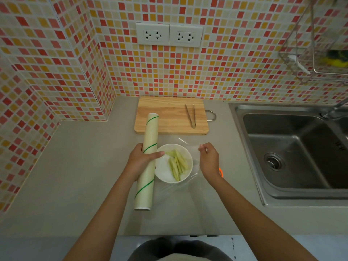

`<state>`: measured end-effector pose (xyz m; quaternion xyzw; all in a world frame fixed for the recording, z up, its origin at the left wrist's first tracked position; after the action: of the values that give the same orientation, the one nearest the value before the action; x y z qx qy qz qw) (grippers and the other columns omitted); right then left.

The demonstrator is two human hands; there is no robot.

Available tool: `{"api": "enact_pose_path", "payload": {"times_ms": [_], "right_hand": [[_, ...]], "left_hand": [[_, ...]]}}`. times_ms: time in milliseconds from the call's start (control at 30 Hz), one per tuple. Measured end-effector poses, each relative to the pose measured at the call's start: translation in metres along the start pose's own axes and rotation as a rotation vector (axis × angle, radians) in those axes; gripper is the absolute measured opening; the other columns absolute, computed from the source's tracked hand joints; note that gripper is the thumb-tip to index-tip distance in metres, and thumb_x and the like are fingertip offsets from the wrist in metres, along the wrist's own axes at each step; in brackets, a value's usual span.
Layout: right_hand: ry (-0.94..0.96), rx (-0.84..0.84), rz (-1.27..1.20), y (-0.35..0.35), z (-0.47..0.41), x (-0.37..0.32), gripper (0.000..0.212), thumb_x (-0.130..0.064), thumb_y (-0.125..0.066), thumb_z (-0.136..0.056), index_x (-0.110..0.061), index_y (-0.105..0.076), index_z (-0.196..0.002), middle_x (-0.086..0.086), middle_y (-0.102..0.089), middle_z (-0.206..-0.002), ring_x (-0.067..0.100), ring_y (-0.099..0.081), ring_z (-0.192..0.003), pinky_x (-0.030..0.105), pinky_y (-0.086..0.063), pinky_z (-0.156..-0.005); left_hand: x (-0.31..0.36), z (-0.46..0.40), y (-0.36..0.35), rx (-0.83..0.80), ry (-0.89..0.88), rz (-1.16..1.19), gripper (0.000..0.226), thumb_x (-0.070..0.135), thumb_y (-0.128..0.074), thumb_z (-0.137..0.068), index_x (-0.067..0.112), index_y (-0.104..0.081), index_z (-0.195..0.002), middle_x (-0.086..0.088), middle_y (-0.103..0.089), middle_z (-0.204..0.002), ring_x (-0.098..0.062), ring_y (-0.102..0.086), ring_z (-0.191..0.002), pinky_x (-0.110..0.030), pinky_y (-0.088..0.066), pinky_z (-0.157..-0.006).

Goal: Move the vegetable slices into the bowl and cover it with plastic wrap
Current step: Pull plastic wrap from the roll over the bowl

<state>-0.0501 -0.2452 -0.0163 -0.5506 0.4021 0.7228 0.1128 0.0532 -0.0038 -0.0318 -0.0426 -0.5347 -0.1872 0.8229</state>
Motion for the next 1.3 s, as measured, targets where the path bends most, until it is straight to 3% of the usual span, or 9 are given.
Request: {"api": "enact_pose_path", "payload": {"times_ms": [200, 267, 400, 567, 767, 833, 967, 1200, 1300], "right_hand": [[-0.029, 0.023, -0.023, 0.005, -0.007, 0.012, 0.028, -0.02, -0.044, -0.099, 0.002, -0.058, -0.089, 0.0, -0.049, -0.065, 0.014, -0.042, -0.059, 0.031, -0.038, -0.063], [-0.032, 0.02, -0.028, 0.005, -0.007, 0.015, 0.028, -0.02, -0.045, -0.099, 0.003, -0.057, -0.088, -0.001, -0.046, -0.062, 0.013, -0.039, -0.057, 0.031, -0.037, -0.062], [-0.025, 0.025, -0.021, 0.005, -0.008, 0.019, 0.027, -0.02, -0.045, -0.099, 0.001, -0.057, -0.086, 0.002, -0.05, -0.066, 0.016, -0.044, -0.062, 0.031, -0.039, -0.063], [-0.032, 0.036, -0.026, 0.006, -0.013, 0.027, 0.026, -0.02, -0.046, -0.098, -0.001, -0.057, -0.083, 0.0, -0.046, -0.059, 0.014, -0.04, -0.055, 0.03, -0.036, -0.059], [-0.041, 0.044, 0.002, 0.005, -0.019, 0.038, 0.029, -0.022, -0.048, -0.097, -0.014, -0.05, -0.069, -0.005, -0.041, -0.053, 0.01, -0.034, -0.049, 0.029, -0.032, -0.052], [-0.053, 0.05, 0.024, 0.006, -0.02, 0.04, 0.033, -0.023, -0.047, -0.097, -0.022, -0.044, -0.064, -0.007, -0.038, -0.051, 0.009, -0.031, -0.046, 0.028, -0.03, -0.049], [-0.05, 0.029, 0.068, 0.003, -0.021, 0.042, 0.032, -0.022, -0.046, -0.097, -0.019, -0.044, -0.065, -0.006, -0.039, -0.052, 0.009, -0.034, -0.047, 0.027, -0.03, -0.048], [-0.066, -0.051, 0.31, -0.009, -0.014, 0.045, 0.028, -0.023, -0.038, -0.1, -0.002, -0.057, -0.095, 0.013, -0.061, -0.079, 0.031, -0.057, -0.073, 0.034, -0.042, -0.064], [-0.098, -0.082, 0.344, -0.015, -0.014, 0.049, 0.029, -0.024, -0.039, -0.099, -0.003, -0.057, -0.093, 0.012, -0.062, -0.081, 0.031, -0.058, -0.077, 0.032, -0.039, -0.063]], "left_hand": [[0.001, -0.005, 0.011, 0.054, -0.053, -0.041, 0.015, 0.025, -0.067, -0.08, 0.019, -0.063, -0.092, -0.011, -0.069, -0.093, -0.019, -0.065, -0.073, -0.029, -0.049, -0.059], [0.0, -0.005, 0.009, 0.058, -0.049, -0.075, 0.022, 0.03, -0.065, -0.081, 0.017, -0.059, -0.097, -0.008, -0.066, -0.096, -0.017, -0.063, -0.075, -0.029, -0.047, -0.059], [0.002, -0.005, 0.008, 0.052, -0.06, -0.097, 0.052, 0.034, -0.087, -0.061, 0.017, -0.059, -0.102, -0.001, -0.068, -0.096, -0.018, -0.066, -0.085, -0.032, -0.053, -0.067], [0.002, -0.008, 0.019, 0.12, -0.074, -0.11, 0.069, 0.03, -0.084, -0.066, 0.014, -0.055, -0.126, -0.007, -0.067, -0.111, -0.024, -0.066, -0.095, -0.041, -0.056, -0.083], [-0.002, -0.006, 0.013, 0.08, -0.077, -0.104, 0.02, 0.03, -0.064, -0.082, 0.024, -0.06, -0.102, -0.001, -0.067, -0.096, -0.013, -0.063, -0.077, -0.027, -0.045, -0.058], [-0.005, -0.008, 0.012, 0.076, -0.056, -0.092, 0.02, 0.028, -0.059, -0.085, 0.023, -0.058, -0.105, -0.001, -0.064, -0.097, -0.013, -0.062, -0.079, -0.028, -0.045, -0.059], [-0.012, -0.01, 0.012, 0.08, -0.036, -0.062, 0.023, 0.026, -0.058, -0.087, 0.021, -0.055, -0.11, 0.002, -0.063, -0.094, -0.013, -0.061, -0.08, -0.027, -0.044, -0.058], [-0.022, -0.013, 0.011, 0.091, -0.026, -0.057, 0.025, 0.028, -0.058, -0.087, 0.022, -0.053, -0.111, 0.001, -0.062, -0.095, -0.018, -0.062, -0.082, -0.031, -0.046, -0.063], [-0.022, -0.012, 0.01, 0.09, -0.022, -0.053, 0.025, 0.03, -0.058, -0.087, 0.024, -0.052, -0.111, 0.006, -0.062, -0.095, -0.015, -0.062, -0.084, -0.03, -0.045, -0.063]]}}
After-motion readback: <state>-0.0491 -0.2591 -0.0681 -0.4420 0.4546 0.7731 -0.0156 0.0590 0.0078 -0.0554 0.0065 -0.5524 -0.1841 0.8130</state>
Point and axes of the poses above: each hand's wrist, its own z-axis away from the middle knuckle, its own y-axis out of the back of the hand, x = y × z, the point moved 8 cm from there along -z, towards the middle knuckle
